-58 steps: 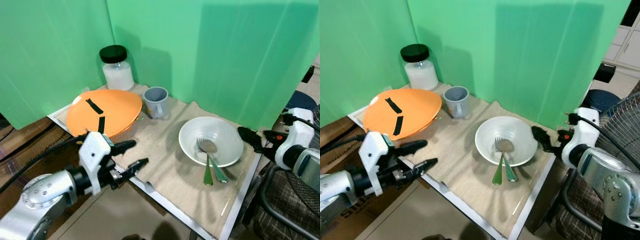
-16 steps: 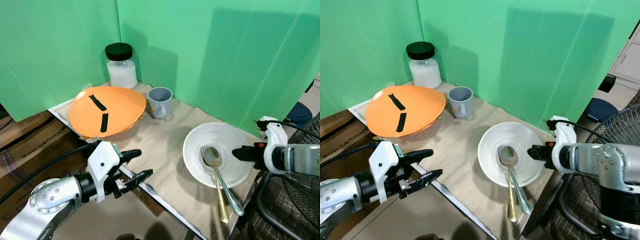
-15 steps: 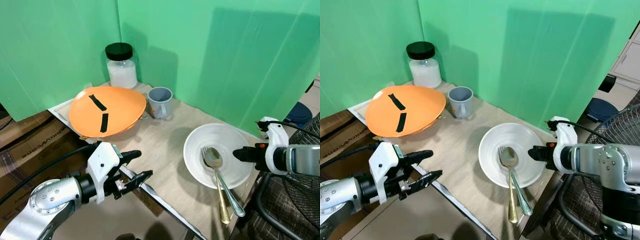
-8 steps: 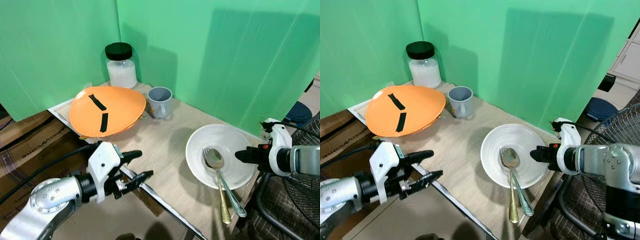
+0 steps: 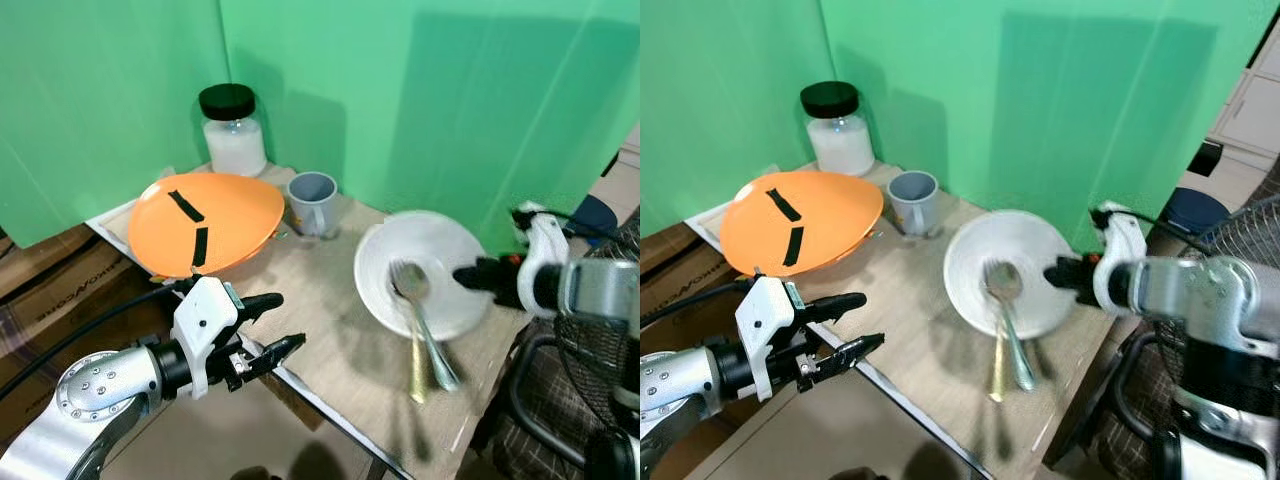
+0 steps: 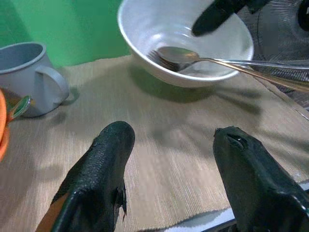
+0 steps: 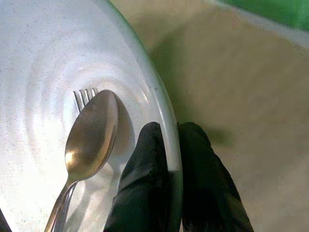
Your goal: Setting the table
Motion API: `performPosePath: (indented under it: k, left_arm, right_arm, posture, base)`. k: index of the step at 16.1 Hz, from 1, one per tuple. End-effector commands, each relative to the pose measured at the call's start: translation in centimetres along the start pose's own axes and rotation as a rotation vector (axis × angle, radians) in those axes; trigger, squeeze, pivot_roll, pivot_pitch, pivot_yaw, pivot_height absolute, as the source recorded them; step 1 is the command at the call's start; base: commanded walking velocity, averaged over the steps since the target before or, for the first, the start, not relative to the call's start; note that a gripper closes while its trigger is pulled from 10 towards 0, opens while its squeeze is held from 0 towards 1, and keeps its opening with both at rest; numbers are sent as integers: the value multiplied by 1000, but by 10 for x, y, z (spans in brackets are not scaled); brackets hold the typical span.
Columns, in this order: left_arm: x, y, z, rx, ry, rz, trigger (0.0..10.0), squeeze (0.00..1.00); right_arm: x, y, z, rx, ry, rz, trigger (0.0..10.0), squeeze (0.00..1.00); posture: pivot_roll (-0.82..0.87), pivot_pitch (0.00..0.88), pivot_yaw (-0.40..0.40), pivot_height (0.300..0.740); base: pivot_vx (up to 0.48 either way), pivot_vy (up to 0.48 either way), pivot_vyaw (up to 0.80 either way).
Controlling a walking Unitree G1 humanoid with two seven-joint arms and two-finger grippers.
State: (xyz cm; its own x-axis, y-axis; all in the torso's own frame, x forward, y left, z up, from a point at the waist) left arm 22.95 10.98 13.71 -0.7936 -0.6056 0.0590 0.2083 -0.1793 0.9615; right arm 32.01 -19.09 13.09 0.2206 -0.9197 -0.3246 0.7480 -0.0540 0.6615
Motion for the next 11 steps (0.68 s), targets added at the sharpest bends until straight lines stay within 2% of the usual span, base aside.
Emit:
performPosePath:
  k: [1,6,8,11]
  left_arm:
    - [-2,2,2,1,14,-7,10000,0]
    - [-4,2,-1,0,23,-11,10000,0]
    - [-5,3,0,0,26,-12,10000,0]
    - [-8,4,1,1,35,-16,10000,0]
  right_arm:
    - [-10,18,1,90,-11,58,0,0]
    - [-20,31,-19,185,-185,228,0,0]
    - [-20,33,-20,208,-232,275,0,0]
    - [-15,45,-17,302,-354,404,0,0]
  posture:
    - [2,0,21,740]
    - [12,0,25,740]
    - [13,0,27,740]
    - [16,0,29,740]
  base:
    - [0,0,0]
    - [0,0,0]
    - [0,0,0]
    - [0,0,0]
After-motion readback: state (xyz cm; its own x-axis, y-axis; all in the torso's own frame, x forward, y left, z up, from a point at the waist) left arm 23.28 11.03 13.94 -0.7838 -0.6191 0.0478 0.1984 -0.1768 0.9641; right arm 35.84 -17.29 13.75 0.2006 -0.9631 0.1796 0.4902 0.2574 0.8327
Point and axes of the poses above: a point about 5 cm out from each wrist's last joint towards the gripper, its own z axis pointing back from the gripper into the wrist, its own y axis along the axis of the wrist's last joint, x = y × z, the point moved 6 cm from there along -z, pointing out of the wrist towards the gripper, and after that the axes turned 8 degrees about z, right-handed, at the moved point
